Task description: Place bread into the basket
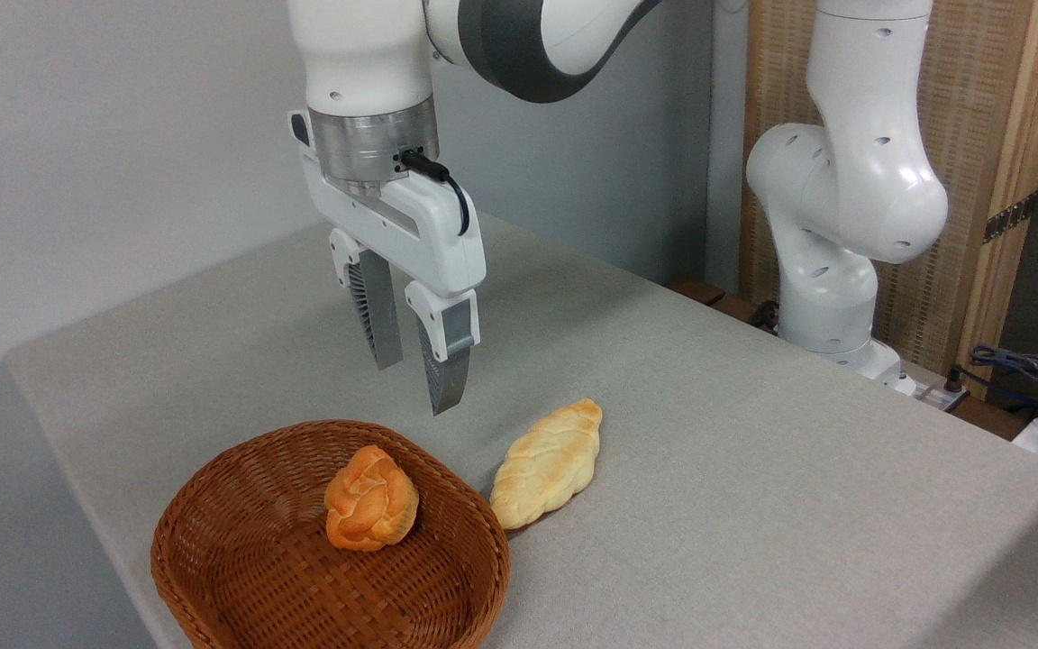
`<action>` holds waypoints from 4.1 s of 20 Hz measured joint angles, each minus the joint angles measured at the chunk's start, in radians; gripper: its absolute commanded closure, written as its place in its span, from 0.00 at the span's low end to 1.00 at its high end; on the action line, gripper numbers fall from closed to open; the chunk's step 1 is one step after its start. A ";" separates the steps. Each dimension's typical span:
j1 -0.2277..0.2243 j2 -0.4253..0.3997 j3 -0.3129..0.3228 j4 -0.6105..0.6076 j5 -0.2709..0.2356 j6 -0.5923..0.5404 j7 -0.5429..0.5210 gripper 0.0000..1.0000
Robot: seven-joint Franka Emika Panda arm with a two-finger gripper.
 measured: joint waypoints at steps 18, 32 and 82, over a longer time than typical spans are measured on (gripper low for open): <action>0.000 -0.006 0.035 -0.099 0.000 -0.072 0.000 0.00; 0.005 0.019 0.100 -0.208 0.021 -0.045 0.000 0.00; -0.011 0.062 0.096 -0.172 0.020 -0.017 0.013 0.62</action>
